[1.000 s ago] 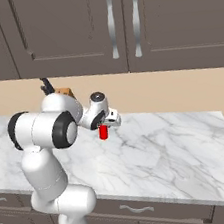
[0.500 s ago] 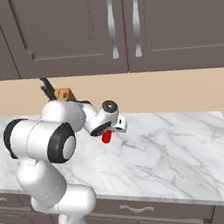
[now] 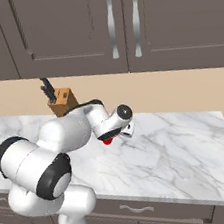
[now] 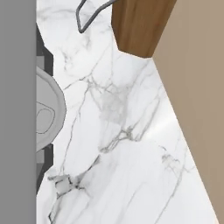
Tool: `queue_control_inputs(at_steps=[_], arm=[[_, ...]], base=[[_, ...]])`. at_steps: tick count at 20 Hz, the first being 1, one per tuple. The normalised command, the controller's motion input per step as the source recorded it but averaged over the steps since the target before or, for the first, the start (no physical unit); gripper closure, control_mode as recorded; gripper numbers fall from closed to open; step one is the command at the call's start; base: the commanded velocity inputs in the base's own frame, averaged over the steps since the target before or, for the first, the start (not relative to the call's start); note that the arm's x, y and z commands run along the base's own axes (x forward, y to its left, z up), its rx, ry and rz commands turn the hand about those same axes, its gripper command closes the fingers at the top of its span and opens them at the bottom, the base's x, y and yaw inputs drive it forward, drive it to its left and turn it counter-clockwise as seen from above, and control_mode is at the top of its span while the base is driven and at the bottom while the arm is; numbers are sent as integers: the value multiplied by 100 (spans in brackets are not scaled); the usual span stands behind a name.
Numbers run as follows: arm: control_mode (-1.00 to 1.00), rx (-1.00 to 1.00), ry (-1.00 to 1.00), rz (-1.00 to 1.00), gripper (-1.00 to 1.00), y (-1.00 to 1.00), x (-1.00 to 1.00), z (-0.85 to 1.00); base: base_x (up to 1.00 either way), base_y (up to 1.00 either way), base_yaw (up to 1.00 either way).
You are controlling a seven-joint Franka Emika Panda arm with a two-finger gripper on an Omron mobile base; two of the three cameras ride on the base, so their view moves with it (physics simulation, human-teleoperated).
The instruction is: Move the drinks to the dining counter.
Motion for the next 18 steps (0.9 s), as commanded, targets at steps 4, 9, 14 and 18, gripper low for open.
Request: queue_control_inputs(at_steps=[4, 9, 14, 18], arm=[[-100, 12, -1, 0, 100, -10, -47, 59], [-100, 4, -5, -1, 100, -1, -44, 35], [-100, 2, -11, -1, 100, 0, -44, 19], [-100, 2, -9, -1, 100, 0, -57, 19]], base=[[0, 0, 0], [0, 0, 0], [0, 0, 0], [0, 0, 0]])
